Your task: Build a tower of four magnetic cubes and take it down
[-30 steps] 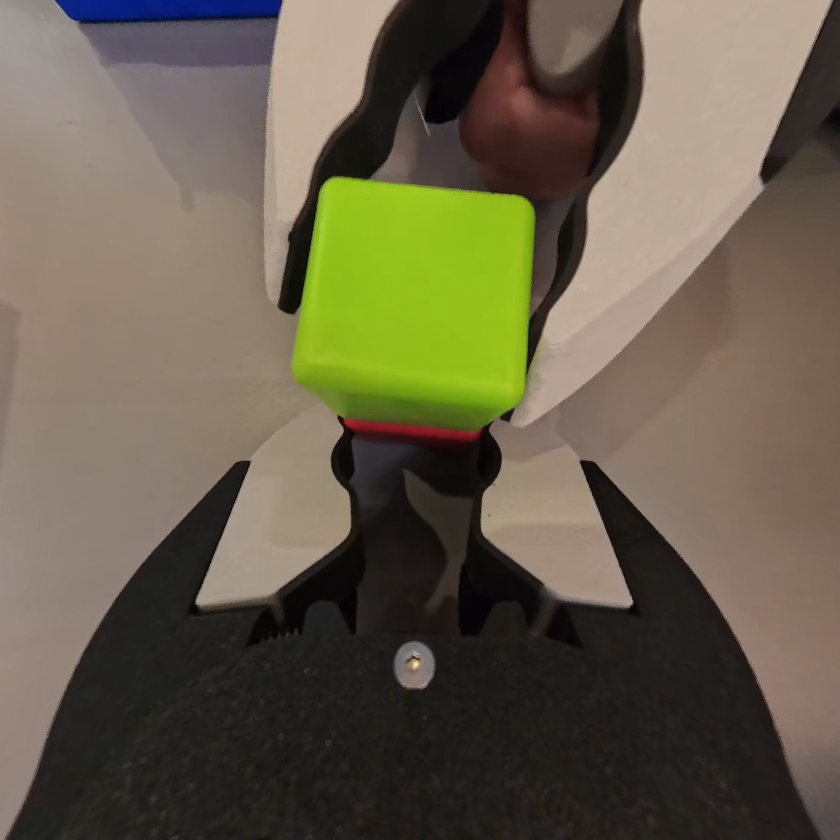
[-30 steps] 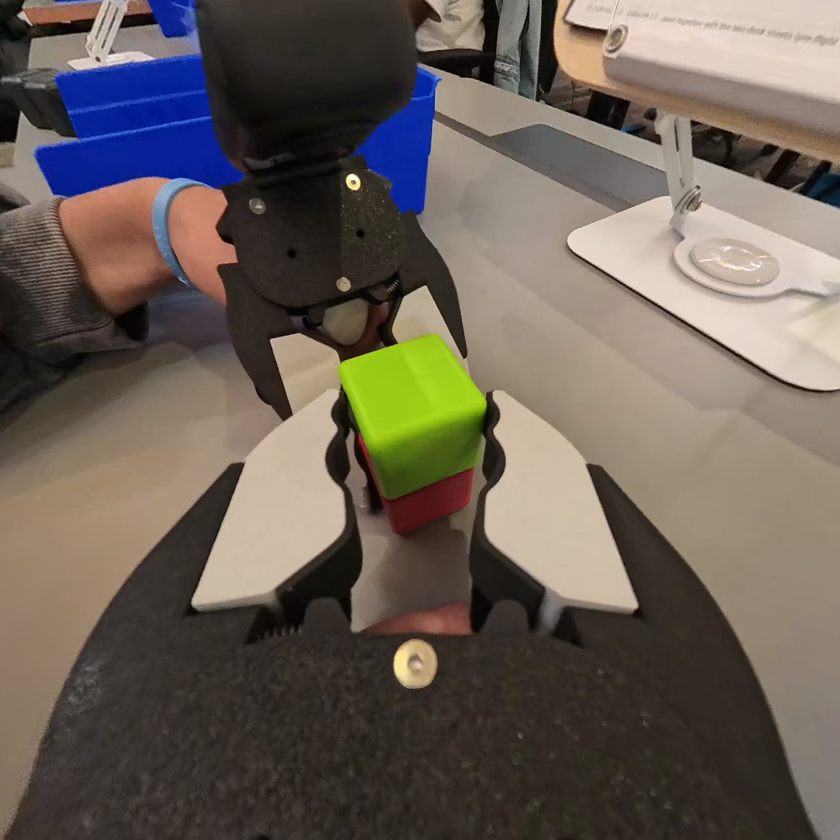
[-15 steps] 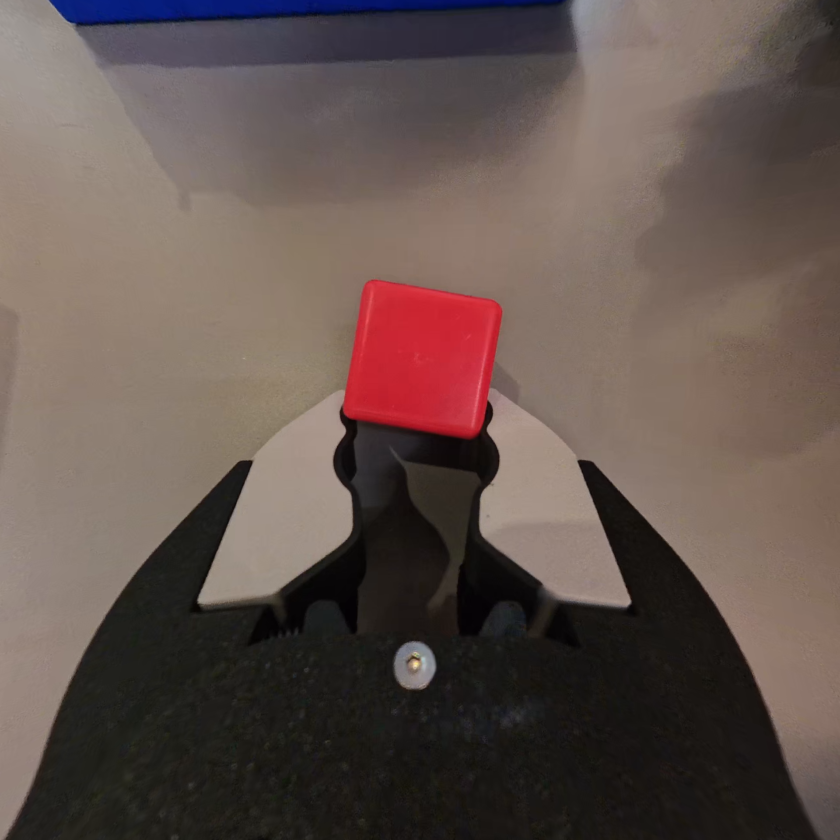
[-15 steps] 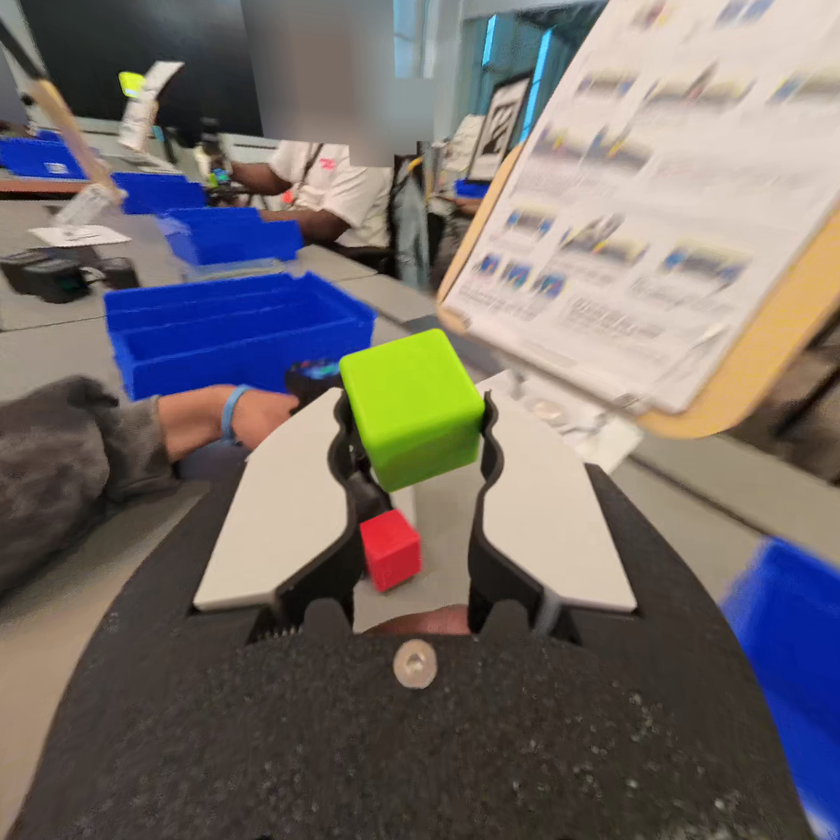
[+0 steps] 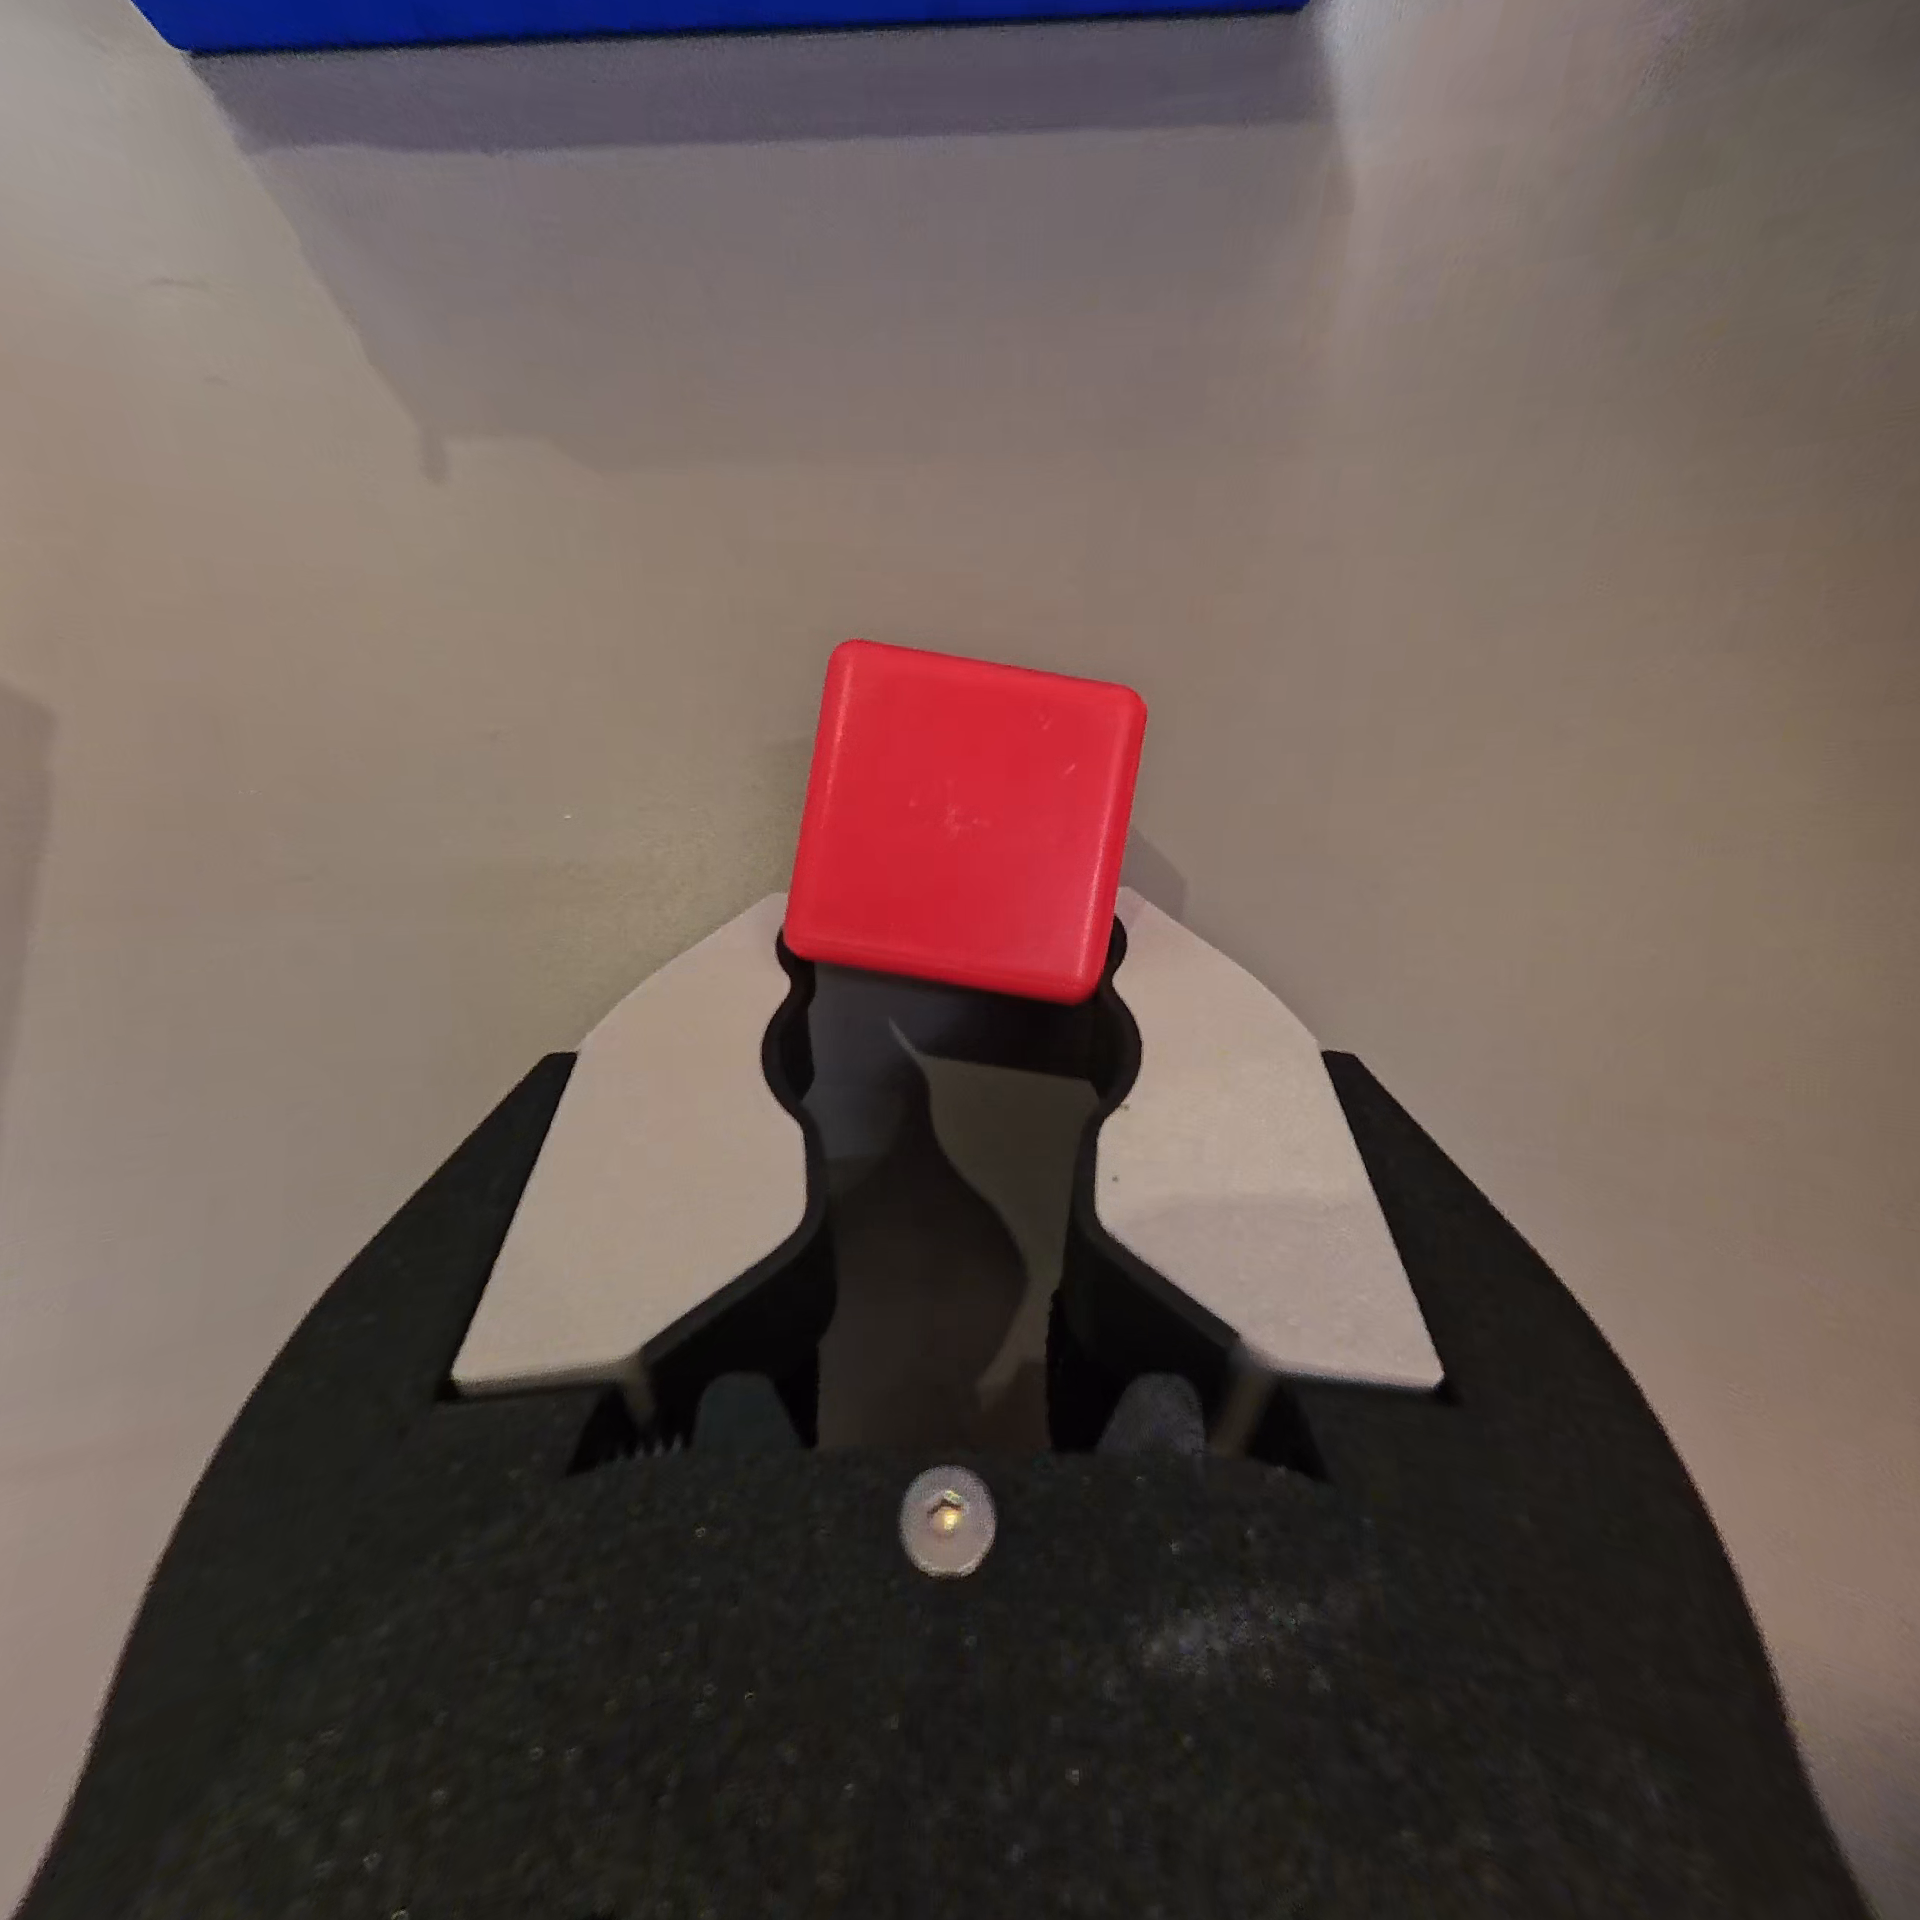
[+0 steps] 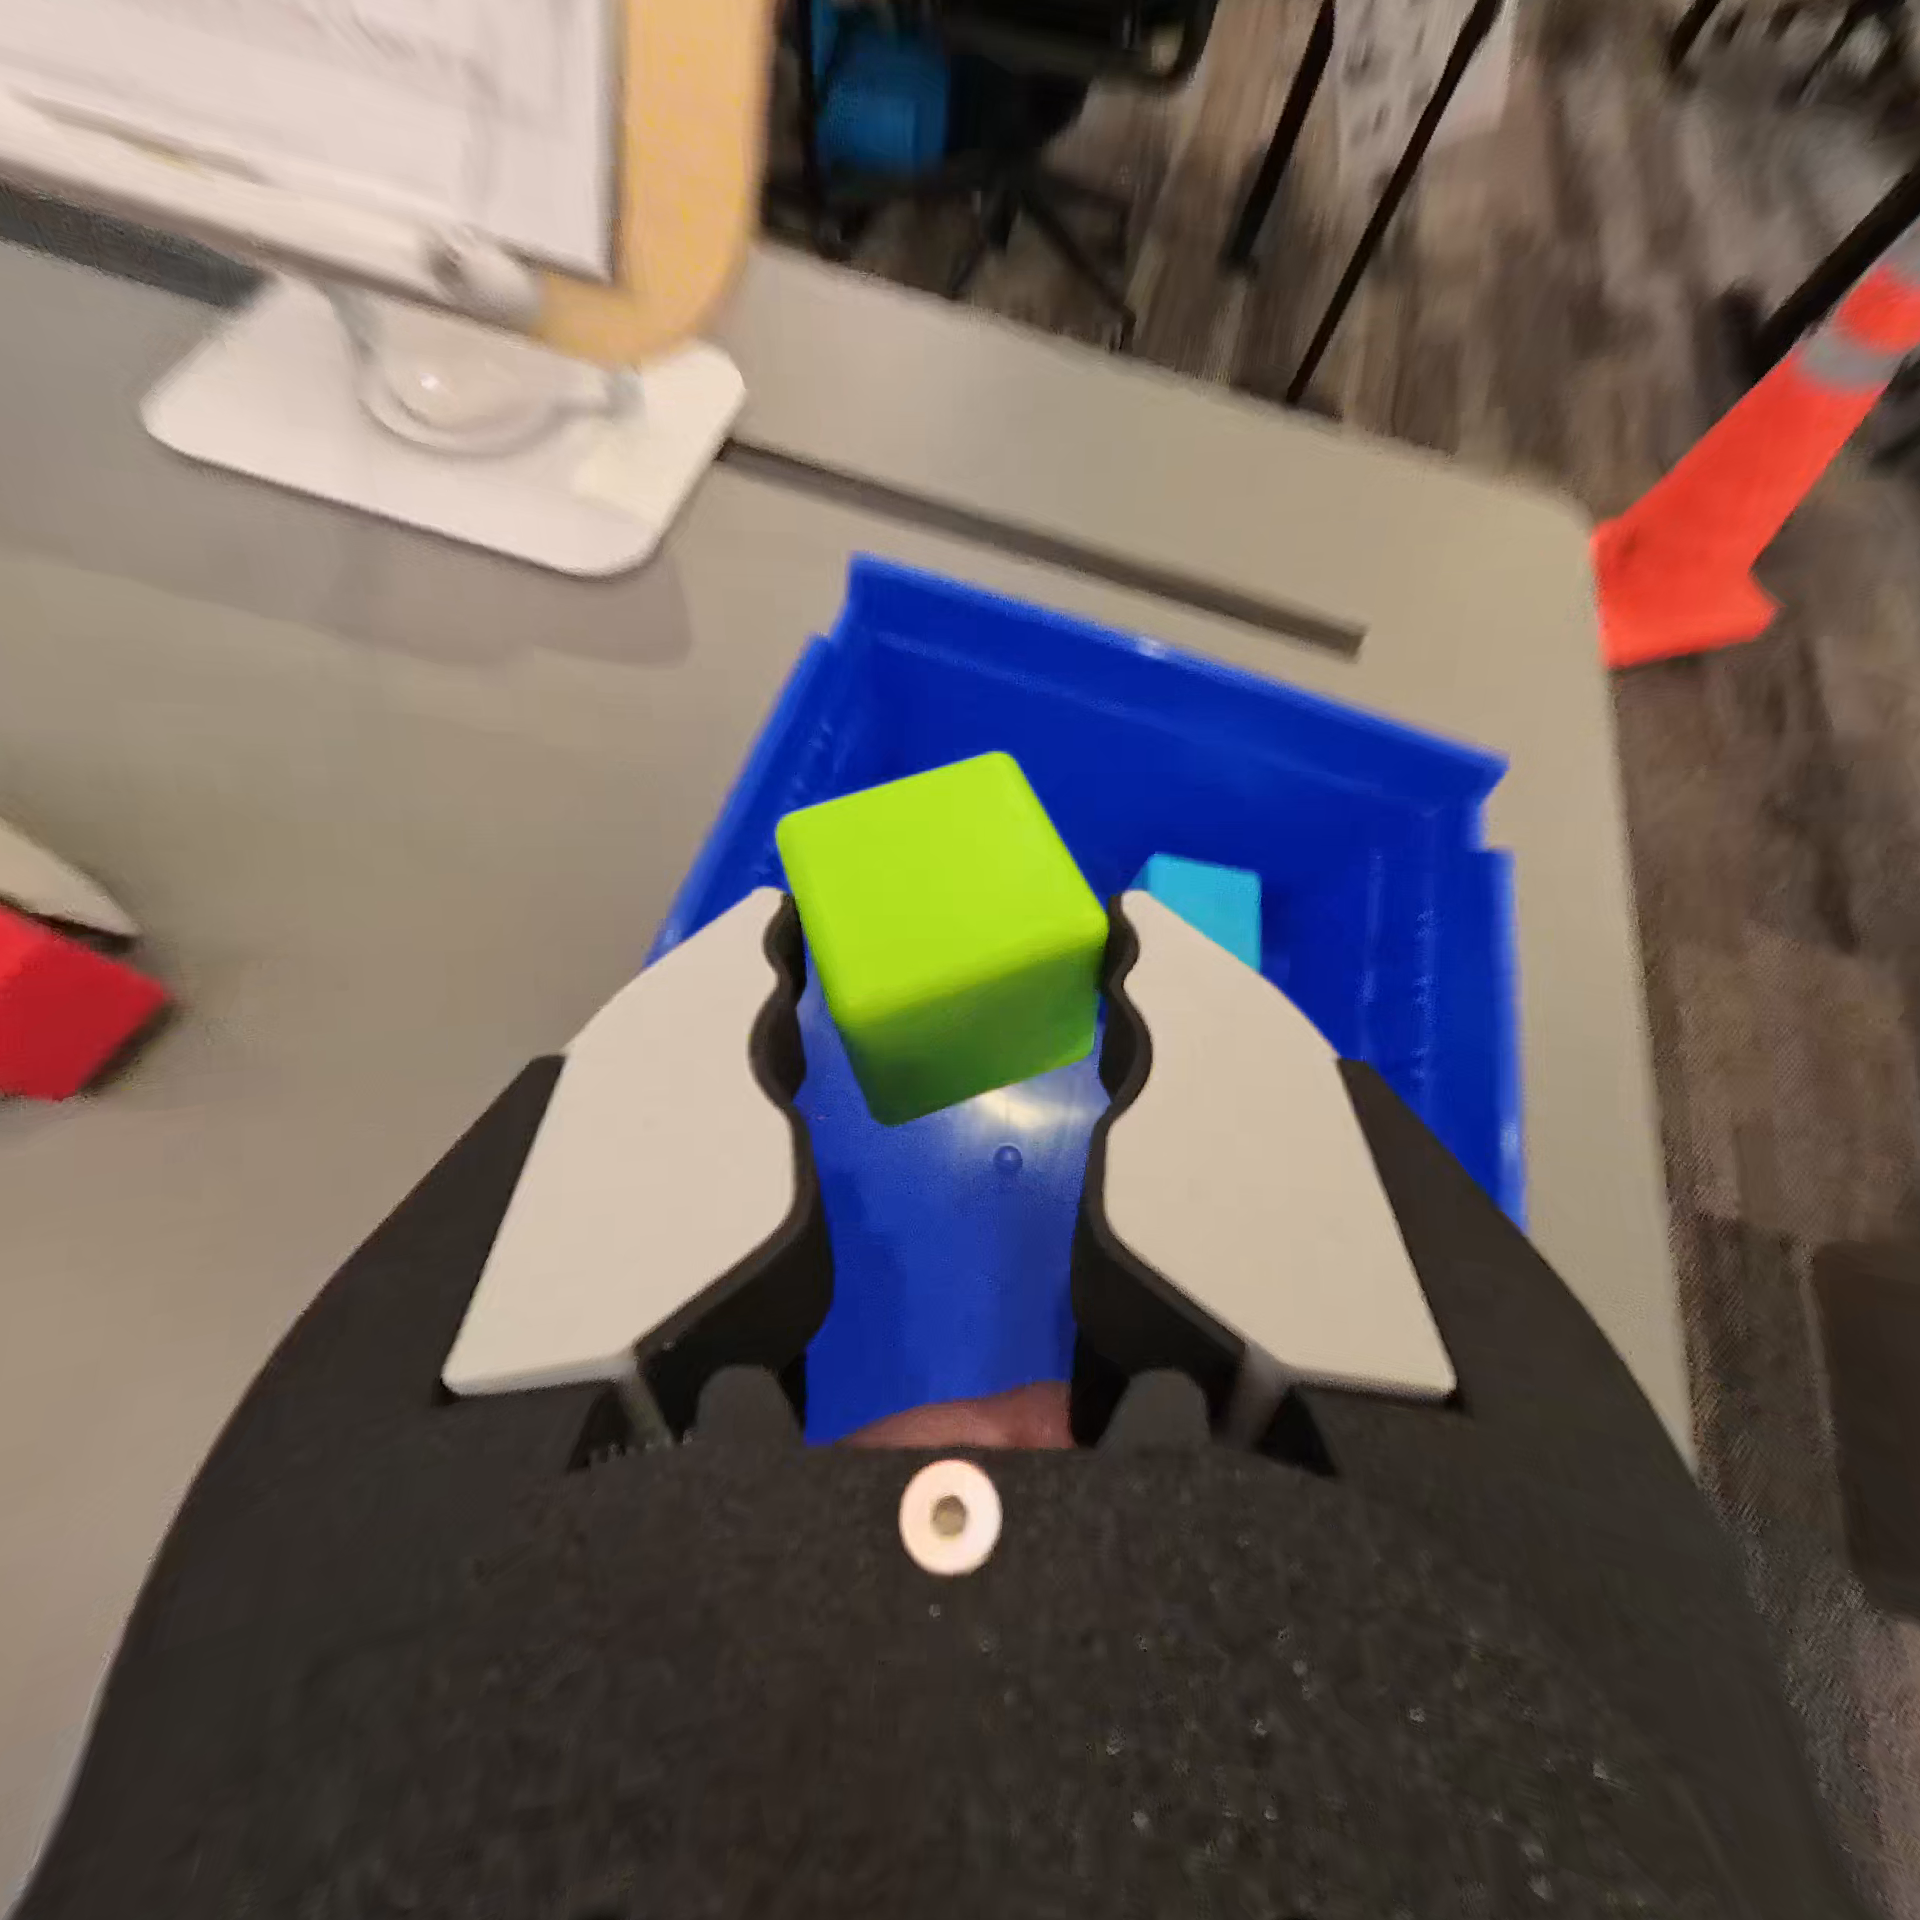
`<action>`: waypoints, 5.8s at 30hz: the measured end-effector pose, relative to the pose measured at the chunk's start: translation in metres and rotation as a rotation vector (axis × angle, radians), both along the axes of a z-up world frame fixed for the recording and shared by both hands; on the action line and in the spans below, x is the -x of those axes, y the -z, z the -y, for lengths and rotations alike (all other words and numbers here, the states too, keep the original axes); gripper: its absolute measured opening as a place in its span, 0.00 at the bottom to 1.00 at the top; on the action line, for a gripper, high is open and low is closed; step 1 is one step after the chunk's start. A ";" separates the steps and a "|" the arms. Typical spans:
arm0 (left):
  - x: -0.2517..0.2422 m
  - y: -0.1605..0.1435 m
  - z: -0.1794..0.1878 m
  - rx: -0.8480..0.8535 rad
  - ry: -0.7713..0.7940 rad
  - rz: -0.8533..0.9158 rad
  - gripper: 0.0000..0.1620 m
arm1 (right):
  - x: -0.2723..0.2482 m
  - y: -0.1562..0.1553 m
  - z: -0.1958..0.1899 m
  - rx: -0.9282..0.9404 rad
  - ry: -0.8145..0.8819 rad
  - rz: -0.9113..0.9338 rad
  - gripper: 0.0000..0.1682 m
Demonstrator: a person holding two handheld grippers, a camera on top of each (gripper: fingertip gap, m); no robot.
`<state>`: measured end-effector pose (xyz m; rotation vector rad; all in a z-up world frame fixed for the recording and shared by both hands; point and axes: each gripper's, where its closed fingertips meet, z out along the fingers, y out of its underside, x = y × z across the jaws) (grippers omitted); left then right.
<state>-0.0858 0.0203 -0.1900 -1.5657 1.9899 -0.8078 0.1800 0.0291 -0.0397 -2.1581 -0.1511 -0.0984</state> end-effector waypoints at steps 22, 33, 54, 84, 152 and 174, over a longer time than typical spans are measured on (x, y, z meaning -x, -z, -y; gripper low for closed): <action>0.000 0.000 0.000 0.002 0.002 0.000 0.31 | -0.003 0.135 -0.070 0.261 0.043 -0.190 0.34; -0.001 0.001 0.000 0.004 0.001 -0.001 0.31 | 0.075 -0.015 0.075 -0.338 -0.065 -0.224 0.32; 0.035 -0.073 -0.008 0.094 -0.454 0.330 0.43 | 0.248 0.099 0.227 -0.135 -0.529 -0.464 0.39; 0.132 -0.112 0.119 0.281 -0.676 0.836 0.36 | 0.269 0.109 -0.001 0.517 -0.846 0.400 0.30; 0.124 -0.086 0.111 -0.153 -0.760 0.579 0.40 | 0.263 0.060 0.196 -0.405 -0.394 -0.476 0.26; -0.197 -0.061 0.095 0.077 -0.900 0.417 0.43 | 0.014 0.043 0.233 -0.622 0.451 -0.208 0.23</action>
